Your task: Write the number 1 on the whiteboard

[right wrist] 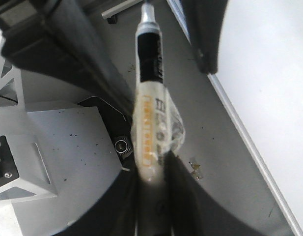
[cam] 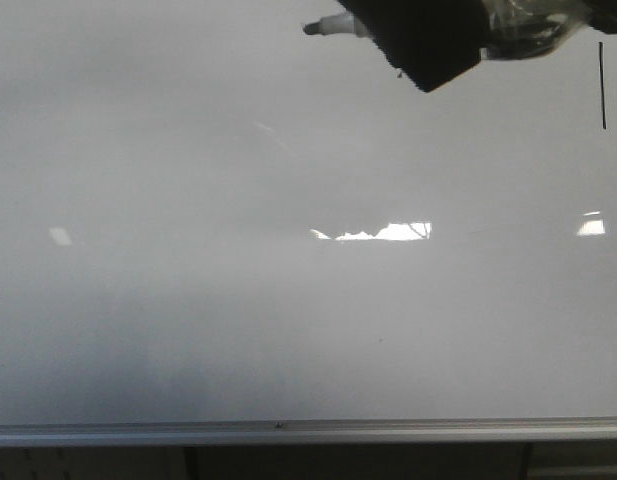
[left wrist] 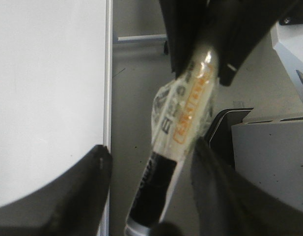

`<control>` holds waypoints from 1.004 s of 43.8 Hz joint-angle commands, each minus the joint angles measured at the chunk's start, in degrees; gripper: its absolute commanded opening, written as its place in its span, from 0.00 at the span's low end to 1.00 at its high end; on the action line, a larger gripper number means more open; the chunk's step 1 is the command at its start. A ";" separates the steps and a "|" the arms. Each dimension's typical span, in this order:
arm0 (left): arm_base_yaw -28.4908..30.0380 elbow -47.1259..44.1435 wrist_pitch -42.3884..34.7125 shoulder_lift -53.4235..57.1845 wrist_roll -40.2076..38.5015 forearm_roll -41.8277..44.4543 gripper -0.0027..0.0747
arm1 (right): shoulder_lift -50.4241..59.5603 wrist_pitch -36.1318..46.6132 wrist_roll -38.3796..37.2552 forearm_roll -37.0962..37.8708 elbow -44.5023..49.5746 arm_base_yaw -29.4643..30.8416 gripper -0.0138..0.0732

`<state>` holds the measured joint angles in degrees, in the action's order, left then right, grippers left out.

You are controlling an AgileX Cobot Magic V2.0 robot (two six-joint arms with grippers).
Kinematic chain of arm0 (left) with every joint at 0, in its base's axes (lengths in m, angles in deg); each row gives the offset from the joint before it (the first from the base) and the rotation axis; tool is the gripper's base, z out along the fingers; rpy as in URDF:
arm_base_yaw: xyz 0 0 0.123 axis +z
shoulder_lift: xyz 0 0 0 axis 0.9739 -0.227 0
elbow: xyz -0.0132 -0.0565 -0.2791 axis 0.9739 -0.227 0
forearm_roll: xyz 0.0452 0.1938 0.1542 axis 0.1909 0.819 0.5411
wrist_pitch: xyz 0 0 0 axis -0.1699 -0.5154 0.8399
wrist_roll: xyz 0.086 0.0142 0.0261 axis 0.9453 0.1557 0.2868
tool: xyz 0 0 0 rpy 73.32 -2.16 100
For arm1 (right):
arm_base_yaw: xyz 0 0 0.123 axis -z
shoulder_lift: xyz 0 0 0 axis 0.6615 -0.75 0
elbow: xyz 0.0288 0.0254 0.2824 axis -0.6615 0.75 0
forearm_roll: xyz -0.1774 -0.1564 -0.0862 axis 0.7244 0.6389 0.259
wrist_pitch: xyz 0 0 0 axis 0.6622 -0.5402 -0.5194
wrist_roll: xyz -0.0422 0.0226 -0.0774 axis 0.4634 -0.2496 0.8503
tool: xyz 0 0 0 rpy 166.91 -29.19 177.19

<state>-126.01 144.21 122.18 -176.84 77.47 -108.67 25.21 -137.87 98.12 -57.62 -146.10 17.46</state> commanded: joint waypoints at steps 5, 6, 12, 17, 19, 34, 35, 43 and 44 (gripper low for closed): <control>-0.39 1.91 -1.39 2.23 0.09 -1.56 0.19 | 0.91 -5.03 0.50 -2.16 -1.97 -0.08 0.18; -0.39 1.91 -1.39 2.23 0.09 -1.56 0.17 | 0.91 -5.03 0.50 -2.16 -1.97 -0.08 0.18; -0.39 1.91 -1.30 2.23 0.09 -1.56 0.07 | 0.91 -5.03 0.50 -2.16 -1.97 -0.08 0.21; -0.39 1.91 -1.15 2.23 -0.41 -1.56 0.06 | 0.91 -5.03 0.50 -2.16 -1.97 -0.08 0.40; -0.39 1.91 -1.11 2.23 -0.55 -1.56 0.06 | 0.91 -4.97 0.50 -2.16 -1.97 -0.08 0.52; -0.27 1.91 -1.43 4.30 -25.35 16.95 0.06 | 2.54 -3.14 -5.19 1.95 -1.97 4.47 0.74; -0.27 1.91 -1.43 4.88 -28.00 18.46 0.06 | 2.87 -2.92 -5.89 2.57 -1.97 5.07 0.74; 0.86 0.29 -0.64 10.56 -40.40 27.36 0.06 | 6.58 -1.77 -13.14 6.20 -1.97 11.14 0.74; 1.21 -0.52 -0.64 11.72 -41.36 28.12 0.06 | 7.06 -1.64 -14.02 6.20 -1.97 11.87 0.74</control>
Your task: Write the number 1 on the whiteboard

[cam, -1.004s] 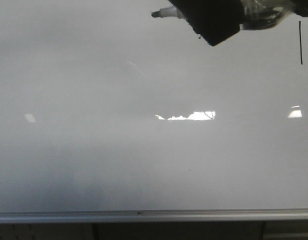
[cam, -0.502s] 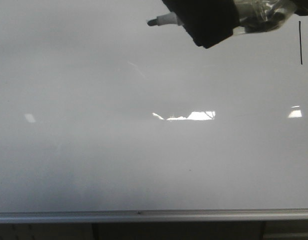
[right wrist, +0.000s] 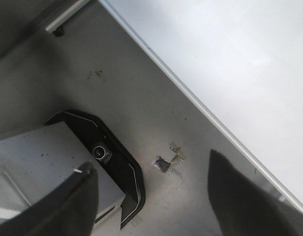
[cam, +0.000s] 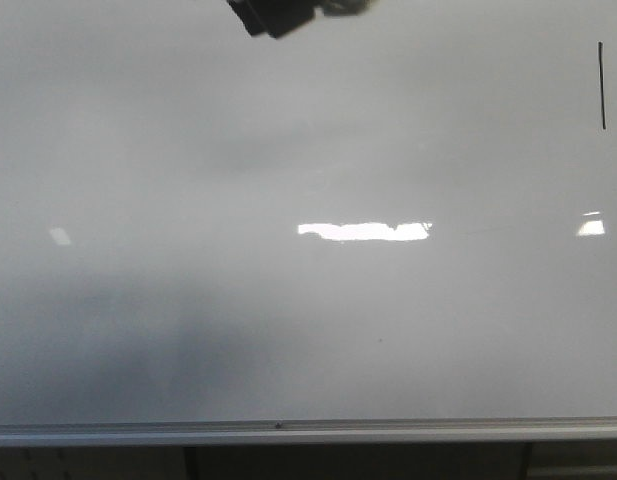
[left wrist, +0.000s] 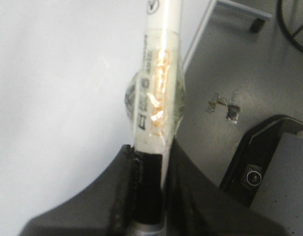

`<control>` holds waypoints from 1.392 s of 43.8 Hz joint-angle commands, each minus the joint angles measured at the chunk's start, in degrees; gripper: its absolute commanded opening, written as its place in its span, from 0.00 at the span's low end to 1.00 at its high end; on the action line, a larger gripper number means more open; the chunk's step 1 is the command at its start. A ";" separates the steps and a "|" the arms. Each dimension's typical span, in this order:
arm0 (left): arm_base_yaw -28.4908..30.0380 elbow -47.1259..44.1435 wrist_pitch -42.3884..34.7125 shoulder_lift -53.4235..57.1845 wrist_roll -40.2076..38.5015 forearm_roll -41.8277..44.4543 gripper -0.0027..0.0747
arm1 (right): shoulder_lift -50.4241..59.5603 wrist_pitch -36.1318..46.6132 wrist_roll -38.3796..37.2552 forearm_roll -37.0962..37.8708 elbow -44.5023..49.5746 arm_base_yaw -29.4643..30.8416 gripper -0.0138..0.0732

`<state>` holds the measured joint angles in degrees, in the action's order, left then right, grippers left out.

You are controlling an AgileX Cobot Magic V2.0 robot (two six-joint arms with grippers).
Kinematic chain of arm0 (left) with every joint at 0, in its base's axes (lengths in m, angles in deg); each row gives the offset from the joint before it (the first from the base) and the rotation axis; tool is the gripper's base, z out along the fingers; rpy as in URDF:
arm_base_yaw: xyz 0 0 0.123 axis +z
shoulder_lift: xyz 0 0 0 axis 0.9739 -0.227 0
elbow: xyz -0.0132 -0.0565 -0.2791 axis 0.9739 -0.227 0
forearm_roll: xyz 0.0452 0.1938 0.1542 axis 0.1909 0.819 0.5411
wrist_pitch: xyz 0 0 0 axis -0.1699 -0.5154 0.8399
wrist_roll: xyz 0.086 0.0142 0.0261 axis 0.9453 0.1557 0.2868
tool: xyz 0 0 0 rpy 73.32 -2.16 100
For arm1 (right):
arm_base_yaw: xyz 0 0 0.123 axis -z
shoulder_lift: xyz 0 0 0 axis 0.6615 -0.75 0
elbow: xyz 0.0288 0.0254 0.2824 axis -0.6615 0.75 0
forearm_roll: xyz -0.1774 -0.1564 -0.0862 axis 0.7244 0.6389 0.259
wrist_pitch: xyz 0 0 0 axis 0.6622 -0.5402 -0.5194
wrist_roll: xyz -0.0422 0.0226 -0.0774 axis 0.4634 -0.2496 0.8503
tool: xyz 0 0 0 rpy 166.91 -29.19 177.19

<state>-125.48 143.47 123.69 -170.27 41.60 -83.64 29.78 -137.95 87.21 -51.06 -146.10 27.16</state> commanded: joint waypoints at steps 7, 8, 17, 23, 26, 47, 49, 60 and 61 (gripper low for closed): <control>4.62 -7.25 -4.18 13.21 -14.21 9.22 0.06 | 7.59 1.62 -9.31 -0.29 -1.35 8.39 0.74; 5.57 -8.77 -4.96 14.61 -15.48 10.27 0.06 | 8.49 2.81 -10.26 -0.23 -0.93 9.45 0.74; 14.00 -20.52 -12.34 24.44 -28.32 16.25 0.06 | 13.45 8.47 -11.84 0.13 4.10 16.88 0.74; 21.05 -28.75 -20.04 28.53 -37.26 21.09 0.06 | 14.45 9.10 -11.84 0.13 6.86 18.20 0.74; 25.00 -32.61 -25.96 28.73 -39.97 21.90 0.06 | 14.57 9.41 -11.84 0.13 7.60 18.20 0.74; 41.93 -40.13 -63.02 12.43 -42.93 19.58 0.06 | 14.57 10.29 -11.84 0.13 7.76 18.20 0.74; 41.97 -40.02 -65.20 10.50 -42.93 19.45 0.06 | 14.57 10.29 -11.84 0.13 7.76 18.20 0.74; 41.97 -36.18 -69.08 0.40 -42.93 19.45 0.06 | 14.57 10.29 -11.84 0.13 7.76 18.20 0.74; 41.97 -35.82 -69.19 -0.42 -42.93 19.45 0.06 | 14.57 10.29 -11.84 0.13 7.76 18.20 0.74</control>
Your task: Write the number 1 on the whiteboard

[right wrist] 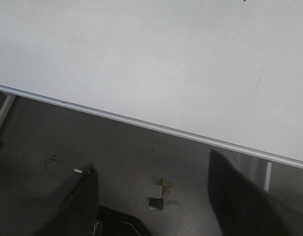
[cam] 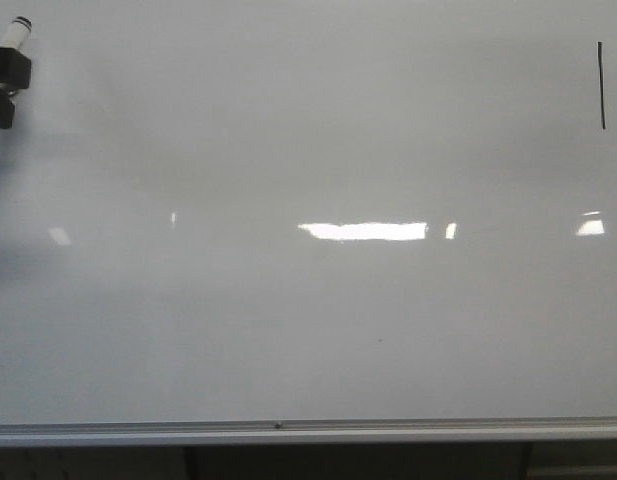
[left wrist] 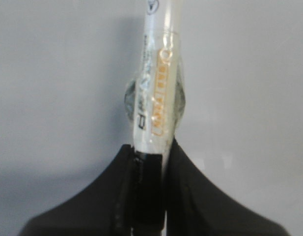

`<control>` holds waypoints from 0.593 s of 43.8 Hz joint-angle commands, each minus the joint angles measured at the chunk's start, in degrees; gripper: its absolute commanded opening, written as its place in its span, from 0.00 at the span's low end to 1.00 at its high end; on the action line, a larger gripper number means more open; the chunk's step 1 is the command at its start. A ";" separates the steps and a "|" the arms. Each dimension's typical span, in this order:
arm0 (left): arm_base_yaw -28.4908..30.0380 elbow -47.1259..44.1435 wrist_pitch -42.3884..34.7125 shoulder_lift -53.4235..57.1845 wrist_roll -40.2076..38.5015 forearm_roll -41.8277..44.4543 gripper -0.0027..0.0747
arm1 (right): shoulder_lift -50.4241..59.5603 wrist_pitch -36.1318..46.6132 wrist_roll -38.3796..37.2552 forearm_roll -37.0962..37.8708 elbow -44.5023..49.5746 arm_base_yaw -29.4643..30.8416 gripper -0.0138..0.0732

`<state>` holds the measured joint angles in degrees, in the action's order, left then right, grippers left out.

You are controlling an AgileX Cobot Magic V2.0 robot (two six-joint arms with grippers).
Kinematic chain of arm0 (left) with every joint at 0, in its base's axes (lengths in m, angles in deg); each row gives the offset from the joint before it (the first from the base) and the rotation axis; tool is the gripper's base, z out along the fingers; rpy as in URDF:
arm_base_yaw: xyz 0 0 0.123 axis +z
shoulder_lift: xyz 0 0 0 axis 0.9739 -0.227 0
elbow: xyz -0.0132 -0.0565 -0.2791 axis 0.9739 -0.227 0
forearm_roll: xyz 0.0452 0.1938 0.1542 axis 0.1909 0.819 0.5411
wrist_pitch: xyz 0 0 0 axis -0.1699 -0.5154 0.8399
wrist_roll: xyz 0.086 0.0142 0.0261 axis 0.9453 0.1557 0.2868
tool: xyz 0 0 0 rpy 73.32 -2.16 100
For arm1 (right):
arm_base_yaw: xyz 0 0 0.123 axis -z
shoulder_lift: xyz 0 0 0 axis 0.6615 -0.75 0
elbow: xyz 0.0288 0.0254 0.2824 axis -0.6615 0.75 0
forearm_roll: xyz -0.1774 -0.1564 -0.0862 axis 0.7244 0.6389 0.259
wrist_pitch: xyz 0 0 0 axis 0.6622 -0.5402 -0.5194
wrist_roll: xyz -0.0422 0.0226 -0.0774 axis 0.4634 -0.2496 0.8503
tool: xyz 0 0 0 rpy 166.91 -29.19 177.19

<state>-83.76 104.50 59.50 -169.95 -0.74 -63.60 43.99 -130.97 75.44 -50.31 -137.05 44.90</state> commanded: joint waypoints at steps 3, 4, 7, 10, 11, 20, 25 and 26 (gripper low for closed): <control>0.25 4.03 -5.02 -2.20 -0.60 -0.59 0.06 | 0.36 3.26 -0.07 -0.62 -1.29 0.46 0.74; 0.25 4.40 -5.02 -2.74 -0.60 -0.59 0.06 | 0.36 3.26 -0.07 -0.62 -1.29 0.46 0.74; 0.25 4.78 -4.90 -3.73 -0.60 -0.59 0.08 | 0.36 3.26 -0.07 -0.62 -1.29 0.46 0.74; 0.25 4.97 -4.90 -4.37 -0.60 -0.59 0.13 | 0.36 3.26 -0.07 -0.62 -1.29 0.46 0.74; 0.25 4.97 -4.90 -4.66 -0.60 -0.59 0.15 | 0.36 3.26 -0.07 -0.62 -1.29 0.46 0.74; 0.25 4.97 -3.94 -4.79 -0.50 -0.59 0.49 | 0.36 3.26 -0.07 -0.62 -1.29 0.46 0.74; 0.25 4.97 -3.83 -4.79 -0.27 -0.59 0.56 | 0.36 3.51 -0.07 -0.62 -1.29 0.46 0.74; 0.25 4.97 -3.68 -4.79 -0.27 -0.59 0.56 | 0.36 3.59 -0.07 -0.62 -1.29 0.46 0.74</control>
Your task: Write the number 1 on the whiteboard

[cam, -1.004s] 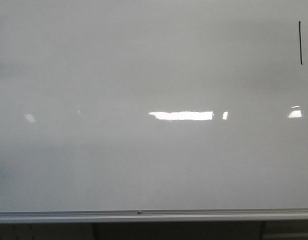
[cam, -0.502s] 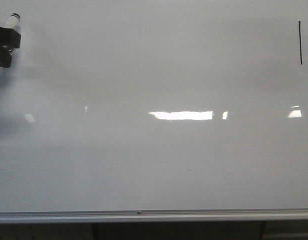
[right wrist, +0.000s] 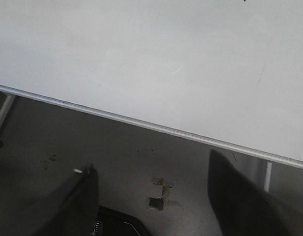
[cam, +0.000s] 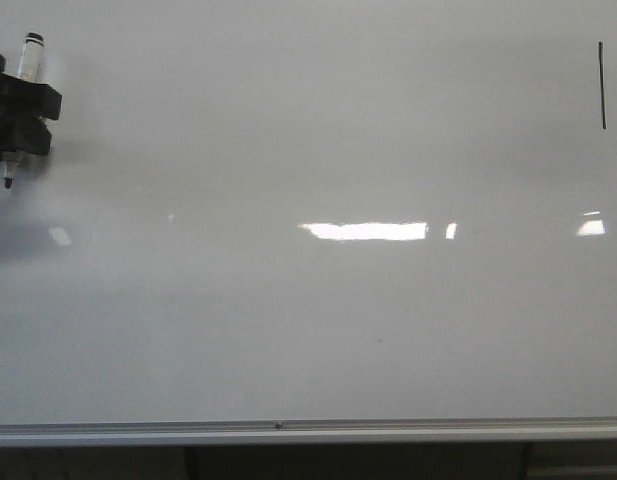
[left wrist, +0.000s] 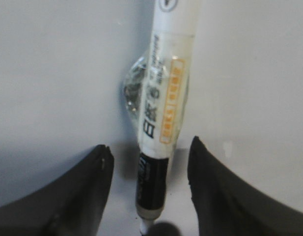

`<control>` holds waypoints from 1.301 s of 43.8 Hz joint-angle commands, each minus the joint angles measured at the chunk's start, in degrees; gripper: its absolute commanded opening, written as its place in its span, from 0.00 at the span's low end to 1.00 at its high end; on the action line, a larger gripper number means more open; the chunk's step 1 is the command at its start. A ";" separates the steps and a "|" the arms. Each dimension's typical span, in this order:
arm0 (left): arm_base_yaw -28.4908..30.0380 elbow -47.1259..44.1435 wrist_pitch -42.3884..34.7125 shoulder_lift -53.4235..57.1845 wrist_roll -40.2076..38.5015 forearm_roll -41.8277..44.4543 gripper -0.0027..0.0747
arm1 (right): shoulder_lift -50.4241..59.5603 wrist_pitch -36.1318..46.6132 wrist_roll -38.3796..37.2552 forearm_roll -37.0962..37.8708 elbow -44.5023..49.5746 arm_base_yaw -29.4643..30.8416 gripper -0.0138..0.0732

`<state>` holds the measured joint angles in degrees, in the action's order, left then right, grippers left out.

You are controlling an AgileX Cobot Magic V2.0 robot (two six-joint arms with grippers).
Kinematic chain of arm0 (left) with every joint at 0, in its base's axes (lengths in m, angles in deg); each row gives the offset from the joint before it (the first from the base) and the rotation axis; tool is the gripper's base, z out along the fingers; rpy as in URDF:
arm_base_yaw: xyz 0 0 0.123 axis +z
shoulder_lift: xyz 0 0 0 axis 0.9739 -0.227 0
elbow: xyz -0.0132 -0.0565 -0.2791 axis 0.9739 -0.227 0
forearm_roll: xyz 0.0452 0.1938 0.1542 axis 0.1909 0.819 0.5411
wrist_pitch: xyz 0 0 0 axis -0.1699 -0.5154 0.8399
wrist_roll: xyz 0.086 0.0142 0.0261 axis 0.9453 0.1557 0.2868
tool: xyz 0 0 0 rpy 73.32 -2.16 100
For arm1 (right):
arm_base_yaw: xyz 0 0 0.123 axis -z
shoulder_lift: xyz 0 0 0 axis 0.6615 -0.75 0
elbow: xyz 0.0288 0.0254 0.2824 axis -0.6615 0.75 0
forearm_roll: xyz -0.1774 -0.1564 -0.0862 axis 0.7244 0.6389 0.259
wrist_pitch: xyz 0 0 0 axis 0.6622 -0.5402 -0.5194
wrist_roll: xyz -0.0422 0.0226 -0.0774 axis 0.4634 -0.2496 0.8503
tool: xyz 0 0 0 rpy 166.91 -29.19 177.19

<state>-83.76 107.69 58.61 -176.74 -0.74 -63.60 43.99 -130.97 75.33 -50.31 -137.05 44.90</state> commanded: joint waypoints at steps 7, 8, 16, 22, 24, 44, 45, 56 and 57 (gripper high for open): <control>0.25 1.91 2.42 4.83 0.18 -0.24 0.56 | 0.36 3.57 -0.02 -0.62 -1.62 0.46 0.74; 0.25 1.91 3.35 5.66 0.18 0.15 0.56 | 0.36 3.57 -0.02 -0.62 -1.62 0.46 0.74; 0.11 1.91 12.19 14.92 0.28 4.14 0.56 | 0.36 3.32 -4.28 3.36 -1.62 0.53 0.74; -1.23 1.91 17.48 22.36 0.99 4.62 0.56 | 0.36 3.78 -11.98 9.52 -1.62 0.53 0.74; -1.97 1.91 19.57 24.60 2.64 4.62 0.56 | 0.36 3.71 -13.06 10.51 -1.62 0.53 0.74; -11.74 1.91 50.83 45.58 4.78 1.39 0.56 | 3.49 3.79 -13.22 11.25 -1.62 0.53 0.67; -12.16 1.91 51.49 46.62 4.78 0.68 0.56 | 3.87 3.73 -13.22 11.25 -1.62 0.53 0.66; -15.60 1.91 55.72 56.37 11.17 -7.05 0.56 | 8.77 4.20 -13.22 11.25 -1.50 0.53 0.64; -15.74 1.91 55.74 56.87 11.36 -7.03 0.56 | 9.22 4.43 -13.22 11.25 -1.50 0.53 0.64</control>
<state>-98.62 107.78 116.68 -121.44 8.50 -69.92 51.91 -130.50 62.25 -39.49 -137.05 45.16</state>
